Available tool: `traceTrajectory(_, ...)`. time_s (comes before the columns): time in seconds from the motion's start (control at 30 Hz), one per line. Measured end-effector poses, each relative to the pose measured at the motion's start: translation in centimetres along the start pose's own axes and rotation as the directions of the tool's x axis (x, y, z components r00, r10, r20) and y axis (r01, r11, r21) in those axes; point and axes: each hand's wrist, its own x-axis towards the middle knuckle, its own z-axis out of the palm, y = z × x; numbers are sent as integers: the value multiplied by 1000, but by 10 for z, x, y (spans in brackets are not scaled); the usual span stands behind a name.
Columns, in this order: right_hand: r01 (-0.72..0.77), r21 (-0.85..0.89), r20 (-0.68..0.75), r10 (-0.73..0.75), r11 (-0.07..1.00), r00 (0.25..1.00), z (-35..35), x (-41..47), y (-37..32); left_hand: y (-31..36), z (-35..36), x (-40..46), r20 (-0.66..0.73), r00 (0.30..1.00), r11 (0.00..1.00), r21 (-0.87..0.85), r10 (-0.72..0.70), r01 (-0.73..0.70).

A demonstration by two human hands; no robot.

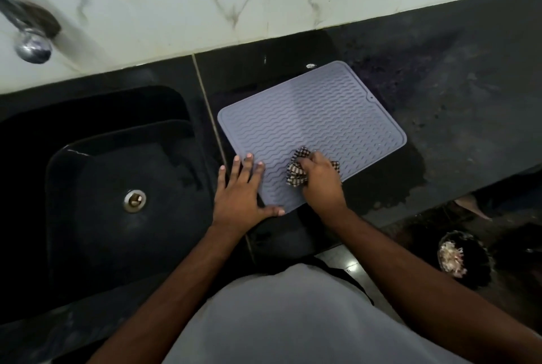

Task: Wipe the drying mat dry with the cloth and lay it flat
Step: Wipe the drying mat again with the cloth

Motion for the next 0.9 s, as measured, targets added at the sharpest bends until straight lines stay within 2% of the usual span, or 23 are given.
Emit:
traceTrajectory(0.07,109,7,69,-109,994,992,4,-3,-12,1,1,-1,-1,1000,1000,7,-9,9)
traceTrajectory(0.17,355,-123,132,-340,927,931,10,-12,-15,1,2,-2,-25,999,1000,8,-25,26)
traceTrajectory(0.33,432,-405,80,-440,806,895,-2,2,-1,2,0,-2,7,999,998,-20,-52,52)
traceTrajectory(0.5,449,-511,127,-453,733,883,-28,13,33,3,-3,-2,52,996,996,-51,-70,73)
traceTrajectory(0.57,389,-516,115,-388,763,915,-36,15,40,3,-1,0,59,996,995,-64,-74,78)
traceTrajectory(0.67,305,-407,36,-319,861,947,-31,12,30,4,-2,1,51,996,995,-56,-76,79)
traceTrajectory(0.77,407,-249,72,-402,879,913,-6,0,0,9,-5,2,45,995,996,-20,-85,86)
traceTrajectory(0.83,430,-241,128,-410,870,903,12,-6,-15,16,-10,3,60,992,994,26,-109,108)
traceTrajectory(0.9,450,-285,125,-433,846,893,12,-6,-15,22,-14,6,95,986,989,61,-139,134)
